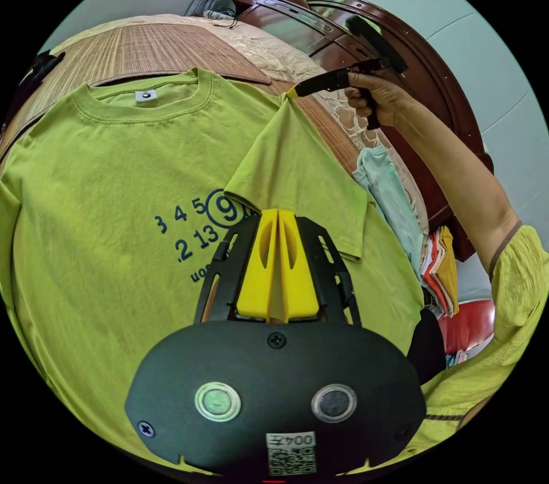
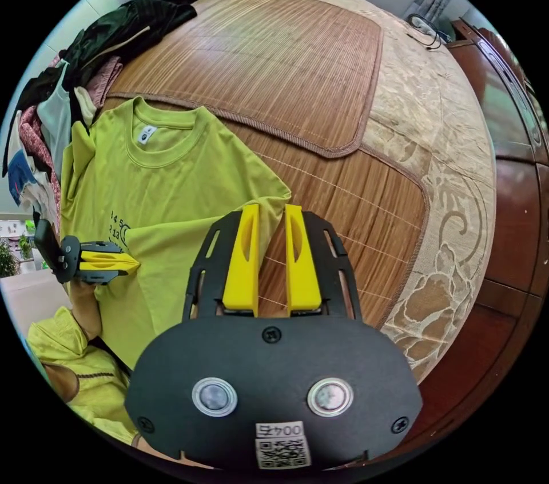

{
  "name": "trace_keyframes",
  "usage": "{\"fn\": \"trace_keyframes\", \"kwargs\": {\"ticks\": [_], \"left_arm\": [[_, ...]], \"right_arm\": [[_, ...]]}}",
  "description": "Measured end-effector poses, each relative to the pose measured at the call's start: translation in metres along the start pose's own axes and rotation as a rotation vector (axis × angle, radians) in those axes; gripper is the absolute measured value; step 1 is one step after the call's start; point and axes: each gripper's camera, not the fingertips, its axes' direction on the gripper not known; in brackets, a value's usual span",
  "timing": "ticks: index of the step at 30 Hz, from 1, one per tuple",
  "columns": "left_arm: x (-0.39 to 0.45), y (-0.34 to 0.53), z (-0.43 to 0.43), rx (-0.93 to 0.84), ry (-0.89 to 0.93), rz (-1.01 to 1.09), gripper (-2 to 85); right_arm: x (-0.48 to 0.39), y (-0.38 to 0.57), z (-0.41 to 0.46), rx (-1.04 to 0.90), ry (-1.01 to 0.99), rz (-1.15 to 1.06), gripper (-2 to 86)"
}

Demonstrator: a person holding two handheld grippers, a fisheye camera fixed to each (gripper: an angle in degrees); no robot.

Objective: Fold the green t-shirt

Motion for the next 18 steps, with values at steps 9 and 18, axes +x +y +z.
{"fn": "trace_keyframes", "kwargs": {"ticks": [9, 18], "left_arm": [[-0.002, -0.007, -0.017, 0.002, 0.014, -0.005, 0.1], [-0.001, -0.015, -0.036, 0.001, 0.014, -0.005, 0.0]], "right_arm": [[0.020, 0.013, -0.009, -0.031, -0.138, -0.005, 7.1], [0.016, 0.024, -0.018, 0.106, -0.067, 0.026, 0.0]]}}
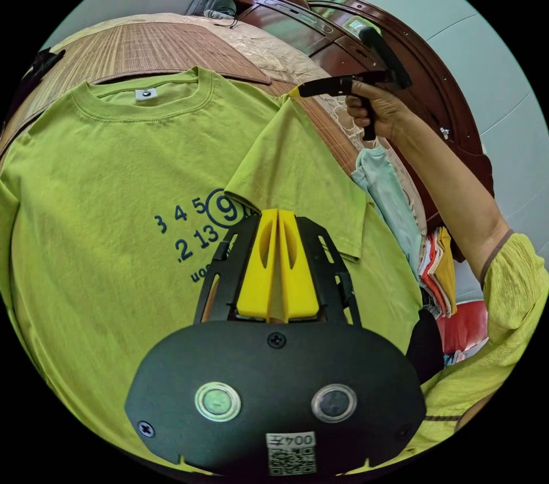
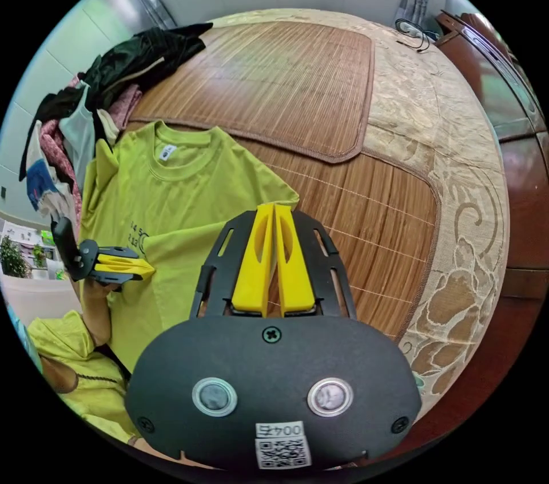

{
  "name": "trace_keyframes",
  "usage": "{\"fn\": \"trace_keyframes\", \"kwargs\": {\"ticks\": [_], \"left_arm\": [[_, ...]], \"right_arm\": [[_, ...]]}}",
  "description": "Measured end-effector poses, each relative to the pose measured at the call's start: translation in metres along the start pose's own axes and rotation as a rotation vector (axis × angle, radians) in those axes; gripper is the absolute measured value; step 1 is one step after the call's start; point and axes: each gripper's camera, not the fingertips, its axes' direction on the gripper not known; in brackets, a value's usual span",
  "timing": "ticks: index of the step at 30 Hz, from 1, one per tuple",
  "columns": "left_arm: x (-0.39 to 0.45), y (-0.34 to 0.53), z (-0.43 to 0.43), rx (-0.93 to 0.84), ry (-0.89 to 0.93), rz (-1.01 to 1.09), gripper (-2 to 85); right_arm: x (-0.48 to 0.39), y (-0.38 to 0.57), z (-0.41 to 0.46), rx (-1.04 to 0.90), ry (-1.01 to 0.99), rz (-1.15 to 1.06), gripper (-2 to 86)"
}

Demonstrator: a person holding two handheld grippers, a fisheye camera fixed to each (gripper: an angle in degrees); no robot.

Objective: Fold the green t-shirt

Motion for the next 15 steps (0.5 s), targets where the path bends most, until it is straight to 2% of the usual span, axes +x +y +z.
{"fn": "trace_keyframes", "kwargs": {"ticks": [3, 6, 8, 10, 13, 15], "left_arm": [[-0.002, -0.003, -0.008, 0.001, 0.009, -0.003, 0.0], [-0.004, -0.005, -0.016, 0.003, 0.021, -0.008, 0.0], [-0.003, -0.007, -0.023, 0.002, 0.017, -0.007, 0.0], [-0.003, -0.009, -0.028, 0.001, 0.012, -0.005, 0.0], [0.000, -0.012, -0.039, 0.002, 0.000, 0.002, 0.1], [0.004, -0.014, -0.048, 0.003, 0.018, 0.033, 0.1]], "right_arm": [[0.000, -0.007, 0.020, -0.041, 0.069, 0.056, 0.1], [0.015, 0.000, -0.002, 0.051, 0.131, 0.149, 0.6], [0.029, 0.011, -0.020, 0.122, 0.047, 0.191, 2.1], [0.039, 0.017, -0.021, 0.105, -0.080, 0.205, 7.5], [0.039, 0.019, -0.011, 0.053, -0.154, 0.197, 10.4], [0.033, 0.020, -0.010, 0.043, -0.104, 0.177, 10.4]]}}
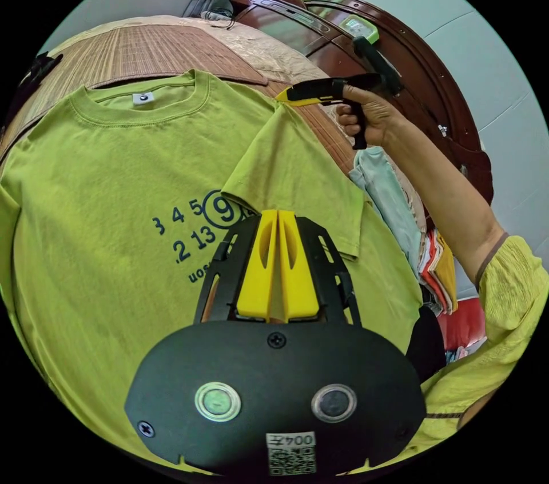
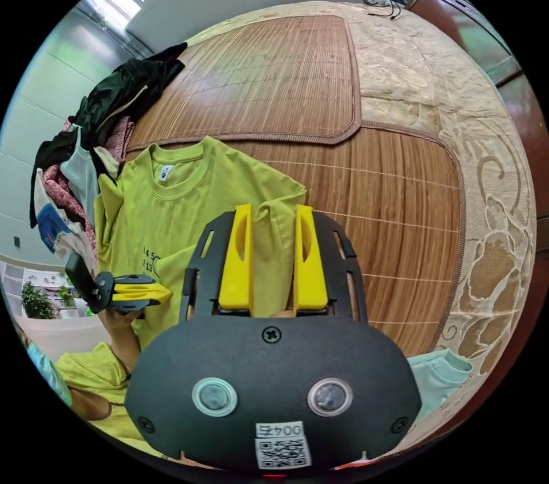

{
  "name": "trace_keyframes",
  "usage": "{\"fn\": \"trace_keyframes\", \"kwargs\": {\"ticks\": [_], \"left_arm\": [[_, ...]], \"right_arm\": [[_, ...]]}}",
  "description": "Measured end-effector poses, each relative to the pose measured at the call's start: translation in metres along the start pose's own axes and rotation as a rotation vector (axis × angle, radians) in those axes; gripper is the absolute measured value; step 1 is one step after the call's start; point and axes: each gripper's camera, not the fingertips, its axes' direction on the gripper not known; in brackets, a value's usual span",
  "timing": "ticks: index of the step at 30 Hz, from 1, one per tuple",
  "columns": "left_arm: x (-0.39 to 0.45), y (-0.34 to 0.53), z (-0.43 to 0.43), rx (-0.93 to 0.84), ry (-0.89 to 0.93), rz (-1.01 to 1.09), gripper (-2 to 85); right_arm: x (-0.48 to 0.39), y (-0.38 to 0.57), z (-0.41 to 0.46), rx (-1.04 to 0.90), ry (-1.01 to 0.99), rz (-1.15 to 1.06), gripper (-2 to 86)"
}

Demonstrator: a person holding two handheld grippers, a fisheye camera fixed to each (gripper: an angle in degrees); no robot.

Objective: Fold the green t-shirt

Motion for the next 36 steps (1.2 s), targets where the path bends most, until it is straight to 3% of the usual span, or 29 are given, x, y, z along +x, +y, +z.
{"fn": "trace_keyframes", "kwargs": {"ticks": [5, 10, 15, 19, 22, 27, 30, 32, 36], "left_arm": [[-0.033, 0.004, -0.031, 0.078, 0.210, -0.036, 0.1], [-0.068, 0.012, -0.057, 0.188, 0.363, -0.119, 0.2], [-0.065, 0.004, -0.064, 0.156, 0.344, -0.112, 0.2], [-0.068, 0.000, -0.071, 0.154, 0.355, -0.123, 0.1], [-0.068, -0.003, -0.075, 0.152, 0.355, -0.126, 0.1], [-0.067, -0.008, -0.081, 0.150, 0.356, -0.131, 0.1], [-0.065, -0.011, -0.083, 0.147, 0.351, -0.133, 0.2], [-0.062, -0.013, -0.084, 0.141, 0.336, -0.133, 0.2], [-0.060, -0.017, -0.086, 0.137, 0.335, -0.137, 0.2]], "right_arm": [[-0.009, 0.002, 0.007, -0.048, 0.106, -0.069, 6.0], [0.032, 0.013, -0.012, 0.013, -0.009, 0.019, 3.9], [0.080, 0.034, -0.015, 0.100, -0.225, 0.186, 7.1], [0.055, 0.057, -0.043, 0.267, -0.042, 0.149, 5.3], [0.021, 0.061, -0.042, 0.282, 0.117, 0.079, 4.9], [-0.008, 0.083, -0.048, 0.397, 0.105, -0.013, 0.5], [-0.011, 0.079, -0.017, 0.257, 0.110, -0.070, -0.3], [0.010, 0.072, 0.005, 0.157, 0.166, 0.020, -0.3], [0.051, 0.089, -0.013, 0.276, 0.071, 0.170, 1.0]]}}
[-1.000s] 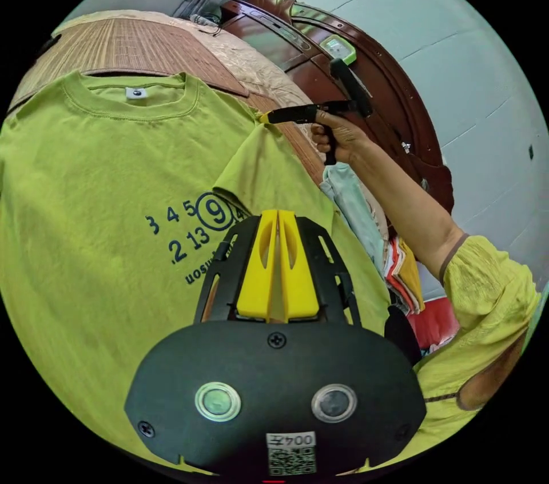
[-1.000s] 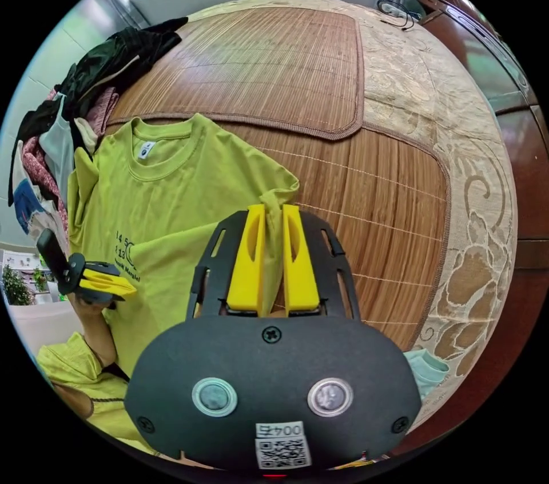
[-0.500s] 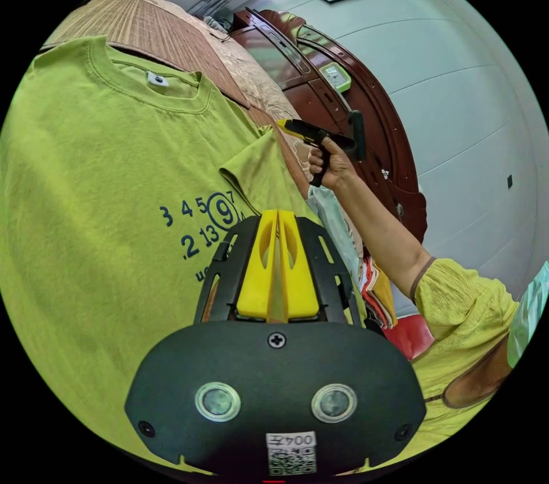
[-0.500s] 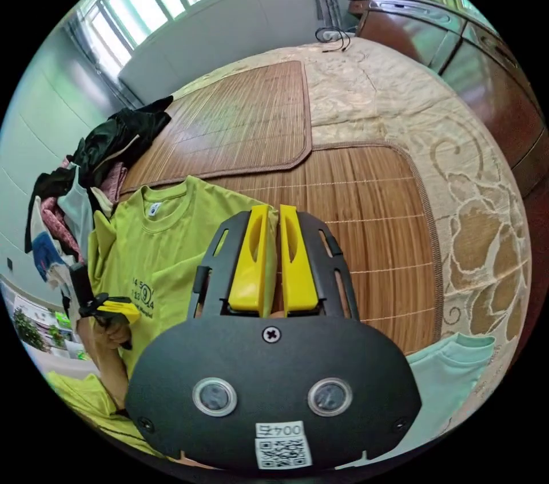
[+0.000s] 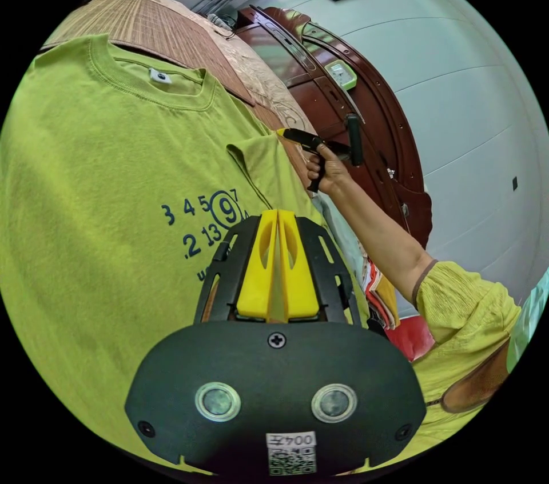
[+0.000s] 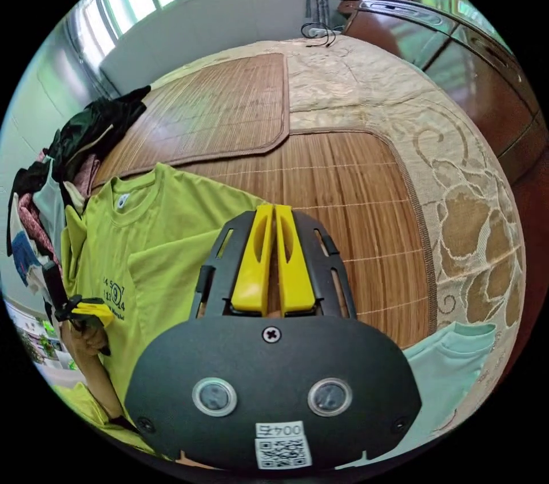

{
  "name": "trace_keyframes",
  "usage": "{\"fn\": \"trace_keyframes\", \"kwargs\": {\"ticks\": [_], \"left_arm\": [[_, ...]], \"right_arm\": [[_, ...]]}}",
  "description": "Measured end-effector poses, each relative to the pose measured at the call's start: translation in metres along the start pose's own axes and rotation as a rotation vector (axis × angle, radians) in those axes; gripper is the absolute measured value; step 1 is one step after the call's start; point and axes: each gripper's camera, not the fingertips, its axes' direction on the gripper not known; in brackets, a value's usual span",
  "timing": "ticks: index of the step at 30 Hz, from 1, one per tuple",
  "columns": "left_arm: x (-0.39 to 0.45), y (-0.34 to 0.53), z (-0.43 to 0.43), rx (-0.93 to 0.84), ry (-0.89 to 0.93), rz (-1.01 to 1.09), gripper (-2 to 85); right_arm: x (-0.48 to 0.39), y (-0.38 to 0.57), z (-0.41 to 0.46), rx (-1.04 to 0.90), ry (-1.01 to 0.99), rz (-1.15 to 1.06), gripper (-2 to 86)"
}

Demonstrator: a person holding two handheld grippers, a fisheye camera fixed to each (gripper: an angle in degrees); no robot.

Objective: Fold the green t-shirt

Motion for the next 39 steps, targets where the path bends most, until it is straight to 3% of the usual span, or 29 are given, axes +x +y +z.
{"fn": "trace_keyframes", "kwargs": {"ticks": [6, 9, 14, 20, 23, 26, 32, 34, 39], "left_arm": [[0.005, -0.004, 0.000, -0.003, 0.001, -0.002, 0.2], [0.008, -0.005, 0.001, -0.003, 0.002, -0.004, 0.2], [0.012, -0.008, 0.002, -0.006, 0.004, -0.008, 0.2], [0.017, -0.009, 0.004, -0.007, 0.004, -0.011, 0.2], [0.019, -0.010, 0.005, -0.007, 0.005, -0.015, 0.2], [0.023, -0.011, 0.007, -0.013, 0.001, -0.015, 0.2], [0.028, -0.012, 0.008, -0.010, 0.003, -0.018, 0.2], [0.030, -0.012, 0.009, -0.010, 0.005, -0.019, 0.1], [0.034, -0.013, 0.011, -0.014, 0.010, -0.022, 0.1]], "right_arm": [[-0.009, 0.017, -0.015, 0.093, -0.068, -0.037, 2.3], [-0.014, 0.013, 0.024, -0.093, -0.017, -0.070, 1.5], [-0.016, 0.024, -0.004, 0.044, 0.008, -0.059, 2.2], [-0.043, 0.067, 0.011, -0.078, 0.111, -0.190, 7.9], [-0.025, 0.088, -0.019, -0.016, -0.007, -0.131, 5.7], [-0.040, 0.137, -0.062, 0.021, -0.052, -0.243, 6.2], [-0.072, 0.255, -0.076, -0.060, 0.067, -0.471, 1.0], [-0.066, 0.267, -0.049, -0.147, 0.176, -0.458, 0.0], [-0.038, 0.267, -0.065, -0.107, 0.171, -0.336, 0.0]]}}
